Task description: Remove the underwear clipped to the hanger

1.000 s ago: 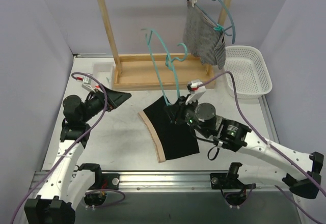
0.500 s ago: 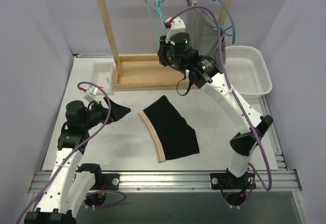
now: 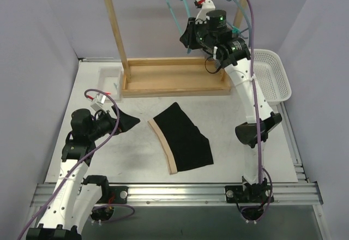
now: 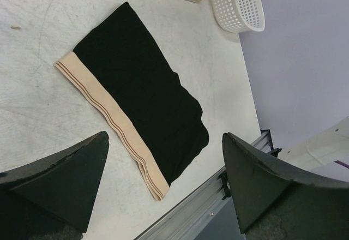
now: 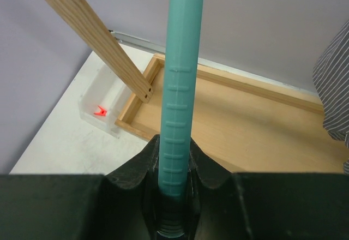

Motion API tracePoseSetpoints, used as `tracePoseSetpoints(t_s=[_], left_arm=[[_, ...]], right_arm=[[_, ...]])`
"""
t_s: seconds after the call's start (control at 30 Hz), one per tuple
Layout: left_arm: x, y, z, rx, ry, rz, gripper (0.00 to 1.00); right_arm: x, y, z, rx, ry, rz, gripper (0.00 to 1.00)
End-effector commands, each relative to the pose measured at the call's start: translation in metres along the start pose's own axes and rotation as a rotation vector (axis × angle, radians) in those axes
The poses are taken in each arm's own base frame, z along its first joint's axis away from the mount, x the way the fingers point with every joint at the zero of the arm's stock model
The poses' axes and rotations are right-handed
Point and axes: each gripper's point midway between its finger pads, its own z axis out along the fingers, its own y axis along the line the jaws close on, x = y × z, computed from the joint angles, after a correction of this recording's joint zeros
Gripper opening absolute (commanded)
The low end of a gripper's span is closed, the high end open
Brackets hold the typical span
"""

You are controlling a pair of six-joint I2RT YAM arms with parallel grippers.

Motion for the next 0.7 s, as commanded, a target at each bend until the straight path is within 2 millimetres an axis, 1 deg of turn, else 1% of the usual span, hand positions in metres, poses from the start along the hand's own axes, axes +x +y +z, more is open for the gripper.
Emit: tracePoseSetpoints(t_s=[0.0, 0.07, 0.1, 0.13, 0.17, 0.27, 0.3, 0.53, 0.63, 0.67], left_arm=[[-0.005, -0.009, -0.004, 0.025, -0.008, 0.031, 0.94], [-0.004, -0.009, -0.004, 0.022, -0.006, 0.029, 0.94], [-0.005, -0.009, -0.005, 0.021, -0.007, 0.028, 0.94], [-0.005, -0.009, -0.005, 0.021, -0.006, 0.027, 0.94], [-0.005, -0.010, -0.005, 0.022, -0.008, 0.029, 0.94], [-0.004, -0.009, -0.007, 0.017, -0.009, 0.032, 0.94], [-0.004, -0.009, -0.007, 0.016, -0.008, 0.030, 0.94], [-0.003, -0.009, -0.005, 0.024, -0.003, 0.020, 0.94], [-0.004, -0.011, -0.006, 0.027, -0.004, 0.021, 0.94], [-0.004, -0.011, -0.006, 0.027, -0.005, 0.021, 0.94]], right_arm=[[-0.036, 0.017, -0.014, -0.133, -0.093, 0.000, 0.00], [-0.047, 0.006, -0.016, -0.133, -0.124, 0.016, 0.00], [-0.049, 0.002, -0.015, -0.132, -0.132, 0.024, 0.00], [-0.051, 0.003, -0.015, -0.151, -0.134, 0.037, 0.00], [-0.051, -0.003, -0.014, -0.147, -0.134, 0.044, 0.00], [-0.043, -0.003, -0.013, -0.153, -0.109, 0.052, 0.00], [-0.036, -0.005, -0.009, -0.150, -0.090, 0.057, 0.00], [-0.012, -0.007, 0.000, -0.193, -0.014, 0.087, 0.00], [-0.005, -0.009, 0.003, -0.193, 0.007, 0.093, 0.00], [-0.005, -0.008, 0.002, -0.194, 0.004, 0.092, 0.00]])
